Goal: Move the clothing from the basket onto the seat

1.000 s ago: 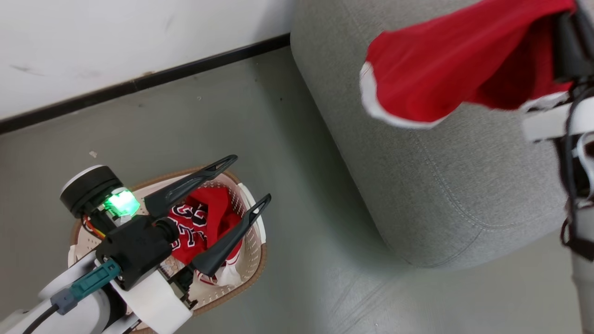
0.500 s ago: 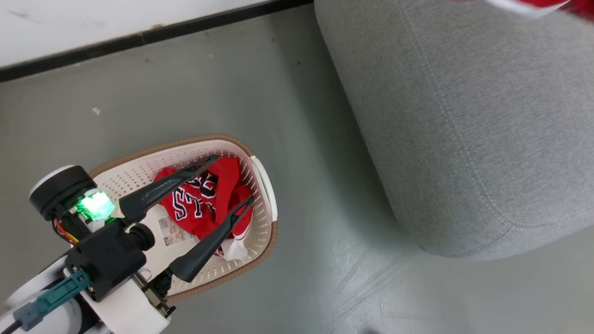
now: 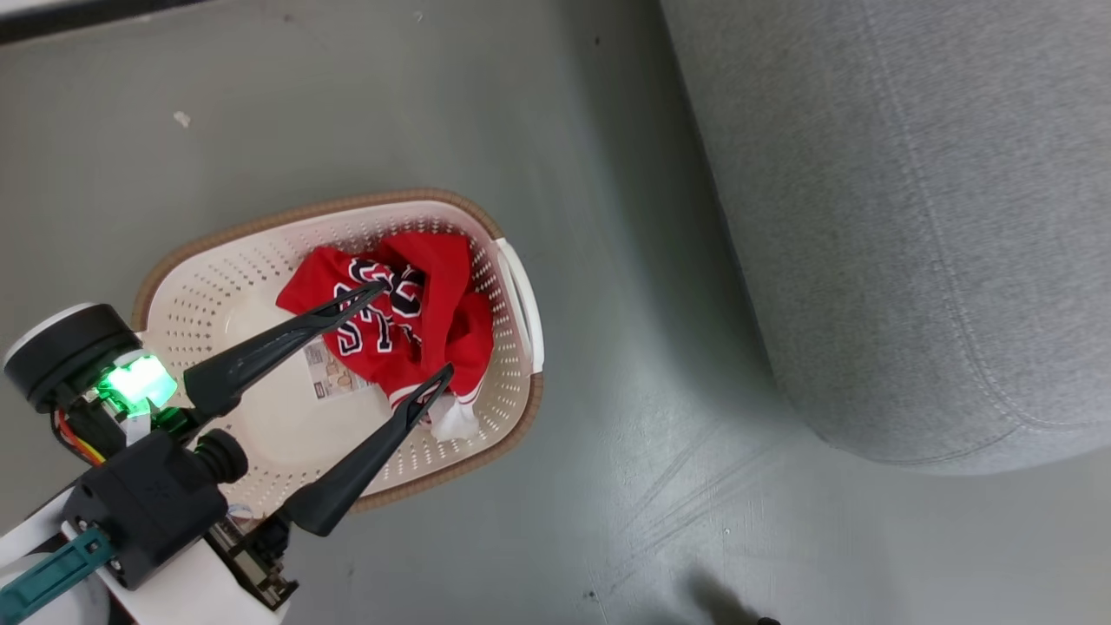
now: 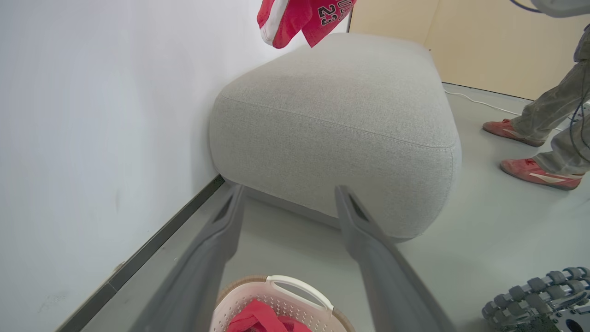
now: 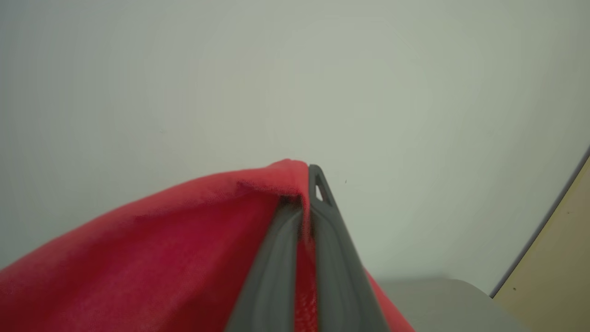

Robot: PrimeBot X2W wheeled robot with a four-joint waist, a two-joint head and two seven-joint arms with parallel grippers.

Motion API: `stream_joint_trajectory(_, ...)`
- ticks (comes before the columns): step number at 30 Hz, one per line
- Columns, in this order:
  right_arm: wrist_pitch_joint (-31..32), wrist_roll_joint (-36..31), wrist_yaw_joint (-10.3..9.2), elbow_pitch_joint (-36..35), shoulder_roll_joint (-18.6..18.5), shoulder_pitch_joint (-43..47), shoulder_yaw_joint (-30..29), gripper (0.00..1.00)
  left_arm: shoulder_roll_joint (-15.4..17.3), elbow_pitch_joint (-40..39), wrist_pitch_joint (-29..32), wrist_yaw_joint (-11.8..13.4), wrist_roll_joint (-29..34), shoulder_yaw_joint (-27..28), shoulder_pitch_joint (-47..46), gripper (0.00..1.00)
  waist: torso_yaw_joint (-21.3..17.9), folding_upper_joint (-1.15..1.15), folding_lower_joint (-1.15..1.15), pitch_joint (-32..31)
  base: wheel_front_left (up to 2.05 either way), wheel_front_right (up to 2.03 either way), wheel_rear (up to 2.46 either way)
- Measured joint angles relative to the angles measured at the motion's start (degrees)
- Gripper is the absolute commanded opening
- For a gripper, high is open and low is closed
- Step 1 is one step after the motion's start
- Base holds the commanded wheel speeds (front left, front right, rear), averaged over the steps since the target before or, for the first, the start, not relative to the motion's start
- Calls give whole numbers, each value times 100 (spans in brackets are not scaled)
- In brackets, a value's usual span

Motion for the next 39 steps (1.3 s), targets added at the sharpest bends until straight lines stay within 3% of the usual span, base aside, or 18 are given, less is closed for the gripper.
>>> stream_joint_trajectory(12,318,-359,2,649,917,63,-1390,0,355,-108,-124,-60,-1,268,0,100,231,0,0,544,0,0,0)
stream_joint_trajectory(24,783,-1021,2,712,1572,68,-3044,0,584,-138,-359,-211,-1,435,-4,100,409,0,0,966,0,0,0)
stream_joint_trajectory(33,1167,-1341,2,660,1769,67,-3432,0,688,-87,-539,-260,0,557,-26,100,436,0,0,1145,0,0,0)
stream_joint_trajectory(35,1167,-1341,2,604,1797,70,-3433,22,686,-55,-584,-261,0,554,-32,100,431,0,0,1136,0,0,0)
stream_joint_trajectory(39,1157,-1339,2,381,1785,90,-3452,50,679,-10,-702,-304,0,555,-33,100,420,0,0,1100,0,0,0)
